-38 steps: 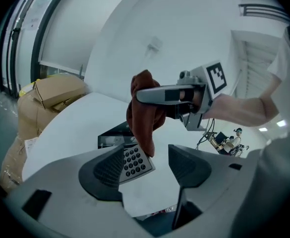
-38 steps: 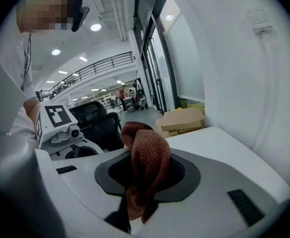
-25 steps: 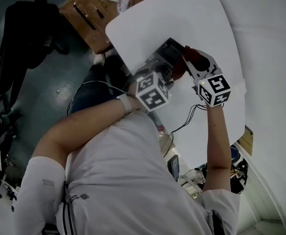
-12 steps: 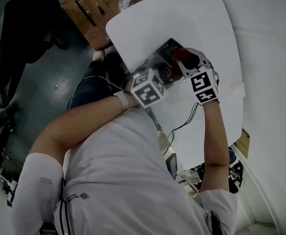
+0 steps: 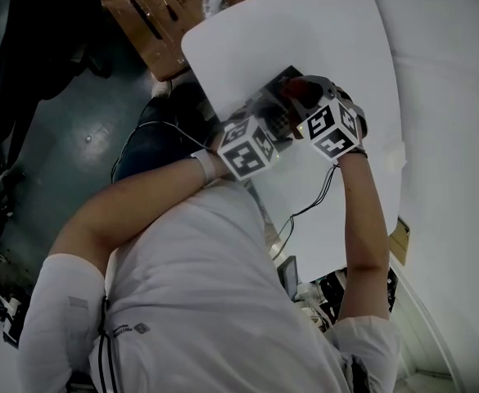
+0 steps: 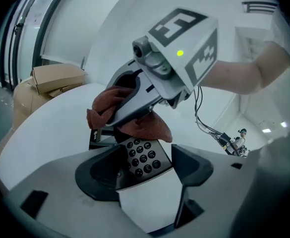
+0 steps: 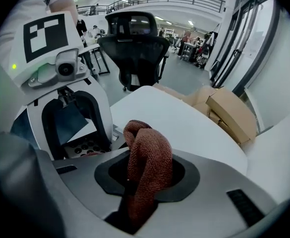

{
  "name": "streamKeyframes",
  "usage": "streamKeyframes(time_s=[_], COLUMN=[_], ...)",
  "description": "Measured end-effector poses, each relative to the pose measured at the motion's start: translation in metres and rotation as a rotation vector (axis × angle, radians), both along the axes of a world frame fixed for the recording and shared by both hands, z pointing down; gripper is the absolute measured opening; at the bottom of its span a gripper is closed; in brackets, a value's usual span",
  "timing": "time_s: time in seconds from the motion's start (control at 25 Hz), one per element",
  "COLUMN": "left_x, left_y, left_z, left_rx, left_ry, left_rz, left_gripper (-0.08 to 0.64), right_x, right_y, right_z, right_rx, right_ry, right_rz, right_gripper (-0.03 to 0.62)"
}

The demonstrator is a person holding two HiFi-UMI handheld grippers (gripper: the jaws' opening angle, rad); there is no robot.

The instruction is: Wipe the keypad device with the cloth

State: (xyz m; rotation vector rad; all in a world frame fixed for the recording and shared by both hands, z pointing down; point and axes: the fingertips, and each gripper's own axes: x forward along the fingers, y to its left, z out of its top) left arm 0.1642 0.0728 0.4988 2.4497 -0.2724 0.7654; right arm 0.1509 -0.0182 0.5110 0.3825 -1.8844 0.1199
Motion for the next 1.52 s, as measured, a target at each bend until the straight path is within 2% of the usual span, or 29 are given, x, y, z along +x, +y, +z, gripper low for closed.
streamKeyframes(time_s=[0.16,0.48,0.92,1.08,1.52], left_x=[0.0,0.001,-0.002,-0.003,-0.003], left_y=[0.001,0.0,-0.005,-0.005,-0.005], left_z=[0.0,-0.001,-0.001,0.0,0.001], left_rx=[-0.001,-0.008,-0.012,-0.015,-0.012], left_ry=[0.014,0.02,0.014,0.01,-0.001], left_rz=[0.009,0.018,0.006,0.0,-0.005], left_gripper=[0.299,0.299,0.298,0.298,0.298], right_x=[-0.005,-0.01,-0.006,-0.004,0.018], right_y=[-0.003,-0.013,-0.031,-0.036,-0.023], right_z=[0.019,0.039,0.057,0.054,0.015], right_rx=[-0.099,-0.232,-0.375,-0.366,-0.247], right_ry=[-0.009,-0.023,0.008,-0.015,-0.067], right_rz=[0.004,0.02,0.073,0.089,0.15], right_gripper=[0.103,0.103,0.104,0.104,0.104])
